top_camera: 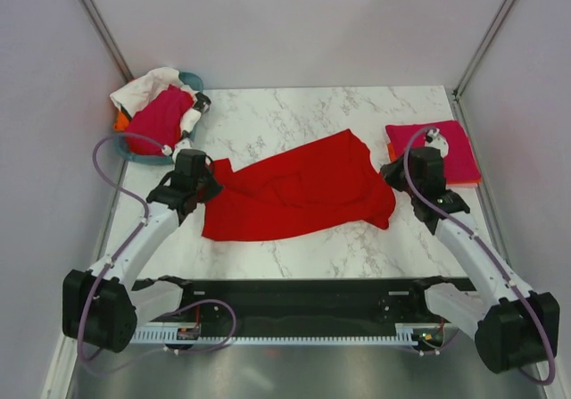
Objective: Fold and stack the t-shirts
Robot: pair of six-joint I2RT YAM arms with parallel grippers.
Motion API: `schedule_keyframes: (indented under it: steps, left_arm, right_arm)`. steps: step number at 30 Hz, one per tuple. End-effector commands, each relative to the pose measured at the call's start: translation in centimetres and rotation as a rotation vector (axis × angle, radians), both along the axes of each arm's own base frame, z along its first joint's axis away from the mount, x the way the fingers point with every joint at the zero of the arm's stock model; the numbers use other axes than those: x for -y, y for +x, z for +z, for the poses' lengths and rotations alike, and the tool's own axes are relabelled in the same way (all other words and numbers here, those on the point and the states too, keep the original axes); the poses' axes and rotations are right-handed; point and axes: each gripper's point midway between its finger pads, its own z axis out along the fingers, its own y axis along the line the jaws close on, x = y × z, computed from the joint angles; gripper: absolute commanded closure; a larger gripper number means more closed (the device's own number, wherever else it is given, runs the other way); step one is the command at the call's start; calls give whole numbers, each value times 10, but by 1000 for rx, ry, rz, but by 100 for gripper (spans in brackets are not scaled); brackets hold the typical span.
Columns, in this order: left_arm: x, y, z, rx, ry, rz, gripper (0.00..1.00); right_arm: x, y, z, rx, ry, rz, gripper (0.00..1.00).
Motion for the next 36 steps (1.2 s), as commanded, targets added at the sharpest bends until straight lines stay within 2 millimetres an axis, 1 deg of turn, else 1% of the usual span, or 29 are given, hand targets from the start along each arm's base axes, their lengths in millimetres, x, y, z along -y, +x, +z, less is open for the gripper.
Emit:
schedule_keyframes:
  steps: [1,2,3,4,5,6,7,8,9,10,11,12,13,14,15,16,17,18,19,20,22,23,27,28,30,32,34,35,36]
  left_arm:
    - [22,43,63,133,-102,-18,98]
    - [23,47,70,142,-98,-21,98]
    - [21,54,72,140,-90,-11,98]
    - [21,62,91,169,-91,-11,98]
    - [21,67,99,180,-83,-14,98]
    - [18,73,105,183,-76,-7,98]
    - [17,78,129,215,-79,-4,98]
    - [15,81,143,236,-76,-4,98]
    - [13,83,157,259,-75,2,98]
    - [11,86,190,327,-85,7,98]
    - [10,84,206,356,-86,5,98]
    - [8,83,224,398,-95,7,98]
    - [6,76,258,476,-112,3,98]
    - [6,70,276,517,-120,-3,98]
    - [5,63,292,557,-130,-8,98]
    - [1,48,322,632,-146,-5,98]
    - [-2,39,336,669,-148,-3,98]
    - [-7,30,348,703,-148,10,98]
    - [-10,17,365,750,-156,14,98]
    - [-18,-2,381,805,-162,32,98]
    - [-26,-24,402,873,-172,51,98]
    - [-31,-41,414,915,-178,58,98]
    - [-38,-73,446,1010,-201,56,98]
    - [-41,-81,457,1040,-205,60,98]
    - [-42,-85,469,1064,-210,63,98]
    - [-39,-82,471,1058,-214,53,98]
    - [-34,-66,464,1021,-223,48,98]
    - [-31,-57,459,1000,-224,45,98]
    - [-27,-38,446,953,-215,47,98]
  right_arm:
    - [-23,44,81,186,50,83,100]
    - [-26,49,90,197,52,95,100]
    - [-32,58,110,228,59,122,100]
    - [-33,62,119,236,48,129,100]
    - [-37,64,129,248,53,154,100]
    - [-40,70,155,289,59,164,100]
    - [-42,71,168,308,63,173,100]
    - [-43,71,181,330,58,184,100]
    - [-43,69,213,397,62,191,100]
    - [-44,66,230,435,63,202,100]
    - [-44,62,248,478,50,213,100]
    - [-41,51,283,558,51,214,100]
    - [-39,44,300,601,49,212,100]
    - [-37,36,317,645,44,213,100]
    - [-32,16,347,726,26,217,100]
    - [-31,5,362,768,18,223,100]
    - [-29,-6,374,805,7,232,100]
    - [-23,-30,398,881,-14,229,100]
    - [-20,-44,408,917,-22,230,100]
    - [-14,-67,423,975,-29,219,100]
    - [-6,-93,440,1040,-48,201,100]
    - [1,-115,454,1095,-49,181,100]
    - [17,-156,482,1192,-58,132,100]
    - [19,-161,486,1203,-59,127,100]
    - [24,-175,501,1241,-54,107,100]
    - [25,-179,511,1258,-48,101,100]
    - [30,-173,513,1247,-42,68,100]
    - [28,-162,511,1228,-35,64,100]
    - [29,-154,509,1212,-33,55,100]
